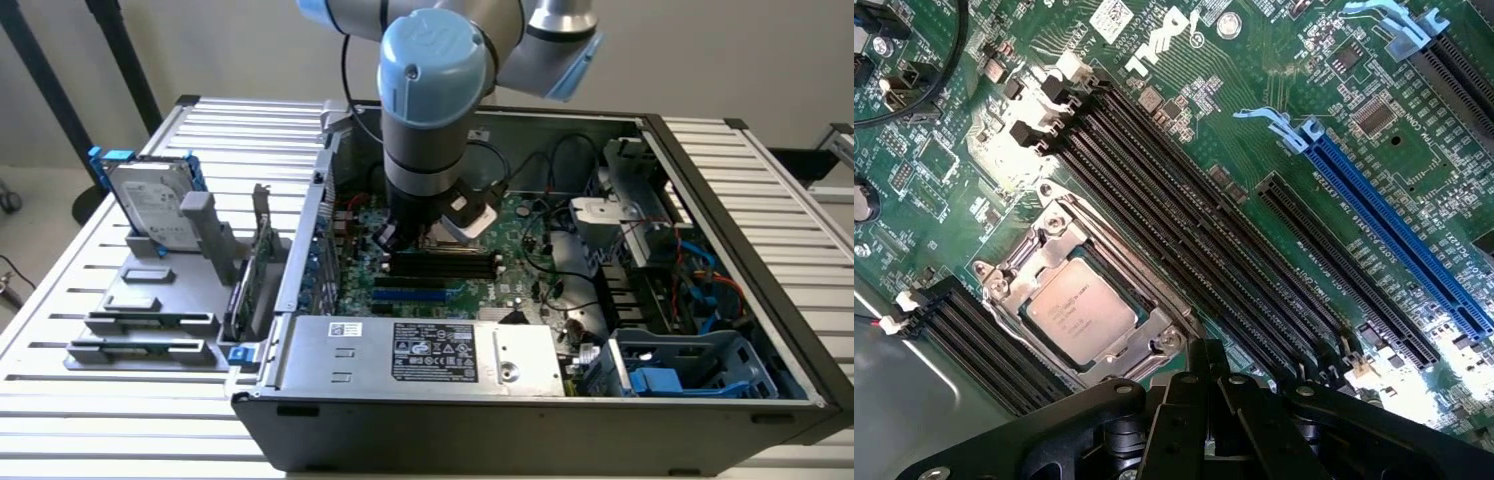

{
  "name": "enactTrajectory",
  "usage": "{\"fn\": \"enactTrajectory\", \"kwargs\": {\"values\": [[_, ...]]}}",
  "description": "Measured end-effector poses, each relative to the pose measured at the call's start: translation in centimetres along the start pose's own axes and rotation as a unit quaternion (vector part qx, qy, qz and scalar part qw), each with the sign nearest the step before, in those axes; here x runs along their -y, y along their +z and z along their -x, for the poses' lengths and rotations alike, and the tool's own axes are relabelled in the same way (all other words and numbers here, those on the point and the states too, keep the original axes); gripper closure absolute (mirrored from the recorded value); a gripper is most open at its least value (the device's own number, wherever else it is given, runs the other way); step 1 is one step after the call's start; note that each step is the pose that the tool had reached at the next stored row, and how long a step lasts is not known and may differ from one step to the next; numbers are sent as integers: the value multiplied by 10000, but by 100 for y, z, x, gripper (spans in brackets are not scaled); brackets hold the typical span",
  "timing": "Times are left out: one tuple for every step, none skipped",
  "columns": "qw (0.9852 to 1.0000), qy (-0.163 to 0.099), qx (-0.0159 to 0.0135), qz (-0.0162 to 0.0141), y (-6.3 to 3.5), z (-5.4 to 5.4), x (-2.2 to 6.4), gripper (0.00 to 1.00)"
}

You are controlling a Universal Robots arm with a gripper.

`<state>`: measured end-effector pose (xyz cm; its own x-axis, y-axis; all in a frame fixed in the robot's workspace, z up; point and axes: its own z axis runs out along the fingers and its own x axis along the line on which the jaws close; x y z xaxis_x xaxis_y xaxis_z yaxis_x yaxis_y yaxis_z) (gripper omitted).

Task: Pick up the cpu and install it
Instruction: 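Install the first cpu locking lever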

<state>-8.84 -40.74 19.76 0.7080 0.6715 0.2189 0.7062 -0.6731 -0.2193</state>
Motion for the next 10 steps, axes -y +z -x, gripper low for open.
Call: {"fn": "enactTrajectory", "kwargs": {"values": [[10000,1,2,-2,5,-2,2,89],[10000,1,1,-4,12,-3,3,89],[10000,2,2,-4,18,-4,4,89],[10000,1,4,-4,22,-5,5,89],[10000,2,5,-5,26,-6,6,89],[10000,2,7,-5,29,-7,7,89],[10000,4,14,-5,30,-9,9,89],[10000,6,23,-3,31,-10,10,89],[10000,7,37,2,32,-11,11,89],[10000,9,54,12,32,-12,12,89]]}}
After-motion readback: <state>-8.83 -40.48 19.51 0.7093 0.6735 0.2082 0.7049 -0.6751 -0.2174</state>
